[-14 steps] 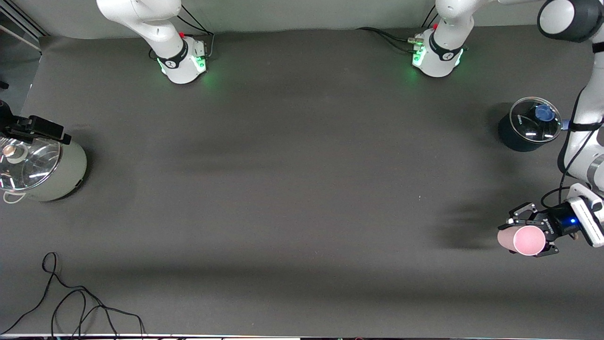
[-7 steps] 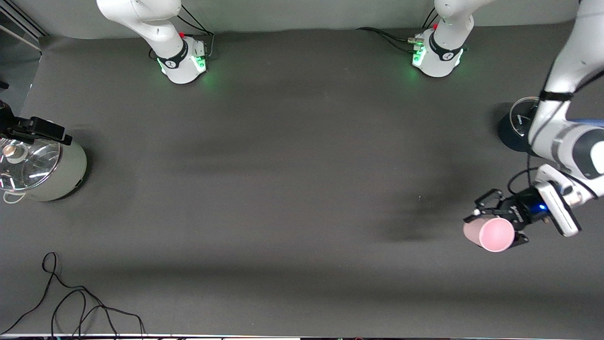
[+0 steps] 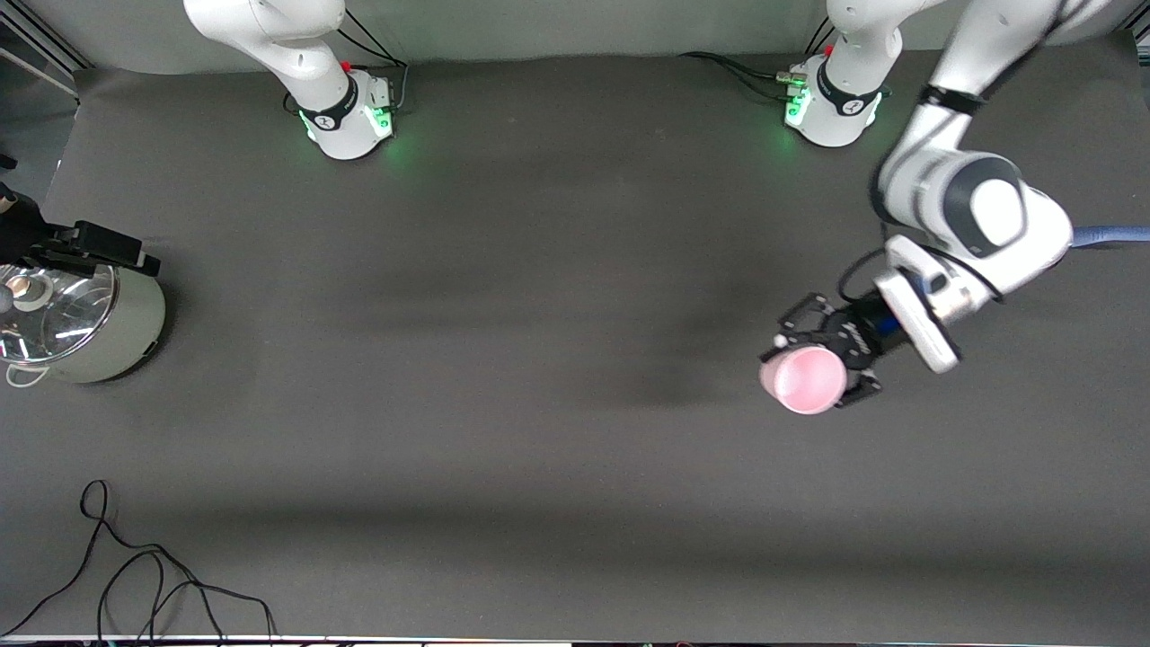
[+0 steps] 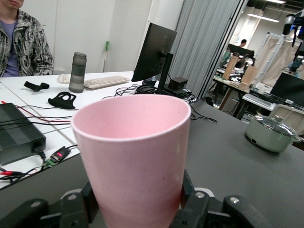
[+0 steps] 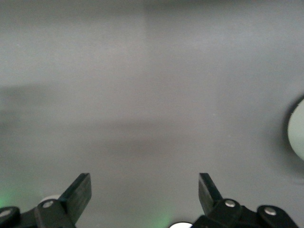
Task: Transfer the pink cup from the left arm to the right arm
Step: 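Lift the cup with the left gripper while the right gripper approaches, then close the right gripper on the cup rim beside the left gripper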
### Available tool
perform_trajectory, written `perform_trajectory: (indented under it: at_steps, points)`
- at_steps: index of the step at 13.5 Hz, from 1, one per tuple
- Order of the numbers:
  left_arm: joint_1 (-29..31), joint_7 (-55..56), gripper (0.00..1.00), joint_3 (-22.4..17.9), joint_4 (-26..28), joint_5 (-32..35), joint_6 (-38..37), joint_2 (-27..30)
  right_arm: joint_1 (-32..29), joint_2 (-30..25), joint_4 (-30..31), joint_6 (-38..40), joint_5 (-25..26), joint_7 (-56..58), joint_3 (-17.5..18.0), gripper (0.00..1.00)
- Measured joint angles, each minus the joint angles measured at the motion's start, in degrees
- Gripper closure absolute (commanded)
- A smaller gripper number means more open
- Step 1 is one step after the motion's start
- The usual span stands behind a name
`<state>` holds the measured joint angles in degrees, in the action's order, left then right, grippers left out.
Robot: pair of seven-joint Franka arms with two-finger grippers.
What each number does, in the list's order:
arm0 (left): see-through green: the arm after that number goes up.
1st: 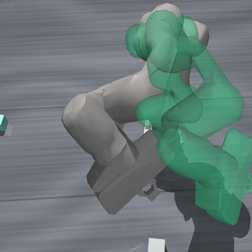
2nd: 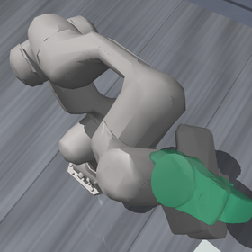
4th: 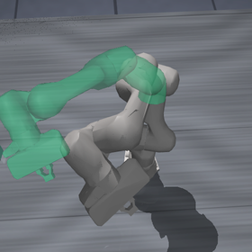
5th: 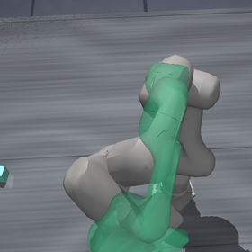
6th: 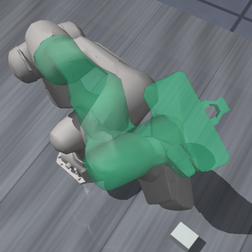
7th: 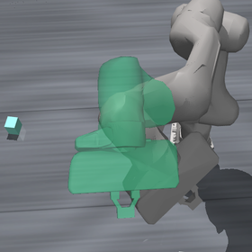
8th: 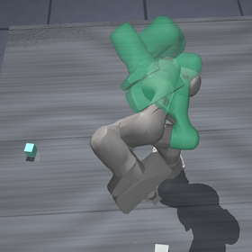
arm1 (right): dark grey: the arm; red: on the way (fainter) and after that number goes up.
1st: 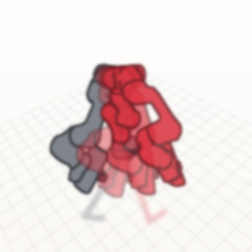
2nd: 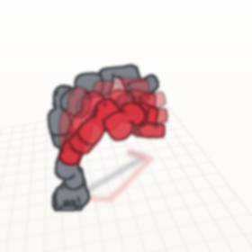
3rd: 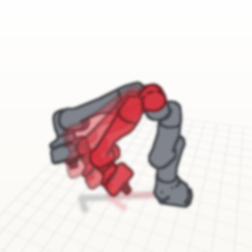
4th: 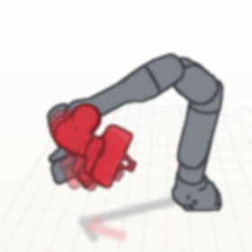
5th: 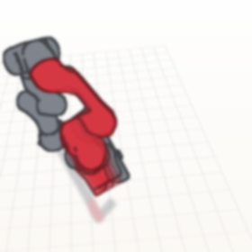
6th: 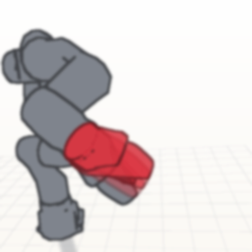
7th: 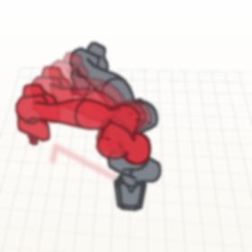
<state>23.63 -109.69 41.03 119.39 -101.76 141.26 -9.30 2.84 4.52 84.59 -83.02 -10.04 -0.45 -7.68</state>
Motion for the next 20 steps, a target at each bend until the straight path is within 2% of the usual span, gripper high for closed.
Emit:
perform_trajectory:
  at_steps: [2, 5, 9, 13, 15, 20]
  points:
    - [-4.7, 0.0, 0.73, 2.9, 0.6, -4.7, 7.7, 1.8, 2.4, 0.0, -0.3, 0.0, -1.3, -5.2, 0.2, 0.00]
    - [-11.9, 0.0, 0.73, 3.3, 0.5, -9.7, 16.1, 3.8, 9.4, 0.0, -1.1, -1.5, -3.1, -18.7, 0.6, 0.00]
    - [-19.5, 1.6, 0.73, 3.3, -1.9, -11.0, 26.1, 5.2, 19.8, 2.6, -4.5, -5.3, -3.5, -38.1, 0.8, 0.00]
    - [-23.7, 2.5, 0.72, 3.3, -5.4, -11.1, 30.9, 5.3, 28.8, 10.2, -9.3, -16.2, -5.1, -57.3, 0.9, 0.00]
    - [-25.1, 2.7, 0.72, 3.2, -7.5, -11.1, 33.2, 5.4, 32.0, 12.8, -10.5, -21.6, -5.1, -62.8, 0.9, 0.00]
    - [-25.5, 2.8, 0.71, 3.0, -8.2, -11.1, 33.8, 5.3, 33.8, 13.7, -15.3, -22.7, -5.1, -66.8, 0.9, 0.00]
